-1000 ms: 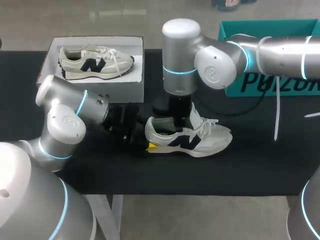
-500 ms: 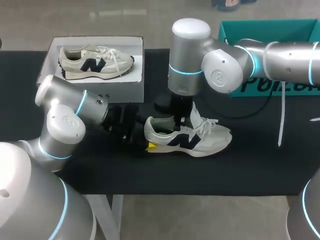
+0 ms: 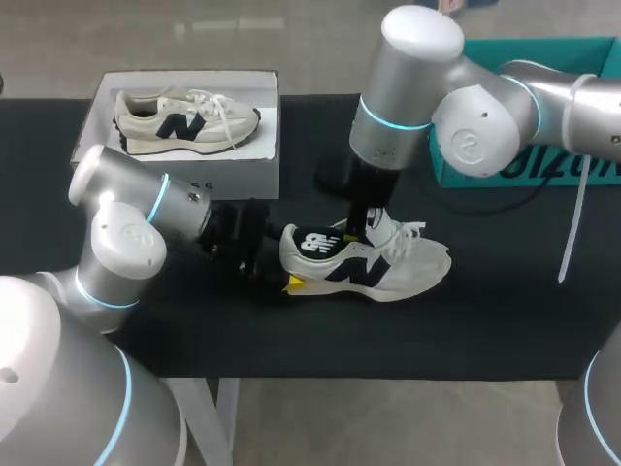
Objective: Take the shoe out of the shoebox, open the shoe tongue, remove and reinsert the insole, then place the shoe into the shoebox
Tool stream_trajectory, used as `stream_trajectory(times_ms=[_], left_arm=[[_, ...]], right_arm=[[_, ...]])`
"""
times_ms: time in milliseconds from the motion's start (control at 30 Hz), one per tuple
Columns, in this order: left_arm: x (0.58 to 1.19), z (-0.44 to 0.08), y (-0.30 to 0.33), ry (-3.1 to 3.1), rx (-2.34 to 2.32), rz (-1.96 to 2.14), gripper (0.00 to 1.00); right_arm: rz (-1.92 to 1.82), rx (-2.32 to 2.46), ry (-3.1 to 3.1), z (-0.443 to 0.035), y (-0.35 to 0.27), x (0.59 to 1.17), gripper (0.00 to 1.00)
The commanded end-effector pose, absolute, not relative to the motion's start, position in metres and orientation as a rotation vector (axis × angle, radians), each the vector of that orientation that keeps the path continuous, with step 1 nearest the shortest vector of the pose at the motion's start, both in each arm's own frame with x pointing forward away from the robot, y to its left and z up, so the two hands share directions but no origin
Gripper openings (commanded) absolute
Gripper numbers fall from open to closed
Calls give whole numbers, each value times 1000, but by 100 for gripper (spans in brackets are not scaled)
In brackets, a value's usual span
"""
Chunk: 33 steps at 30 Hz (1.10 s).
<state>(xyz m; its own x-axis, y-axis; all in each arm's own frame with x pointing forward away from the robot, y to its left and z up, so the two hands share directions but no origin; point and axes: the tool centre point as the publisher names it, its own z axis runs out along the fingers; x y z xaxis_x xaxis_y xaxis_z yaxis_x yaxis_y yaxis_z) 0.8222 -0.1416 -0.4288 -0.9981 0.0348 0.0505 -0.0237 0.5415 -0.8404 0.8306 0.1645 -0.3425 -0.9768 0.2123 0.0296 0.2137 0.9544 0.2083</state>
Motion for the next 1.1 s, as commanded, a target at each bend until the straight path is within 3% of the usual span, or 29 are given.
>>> stream_trajectory(times_ms=[33,467,800,1100], left_arm=[[822,-430,-143,-2706,-10,1473,0],[822,-430,-143,-2706,-10,1473,0],[822,-430,-143,-2706,-10,1473,0],[822,-430,-143,-2706,-10,1473,0]], right_arm=[[-534,-377,-3094,-318,147,827,0],[-1365,-317,-2756,-274,204,859,0],[-1486,-256,-2685,-256,231,873,0],[-1603,-252,-2639,-187,217,853,0]])
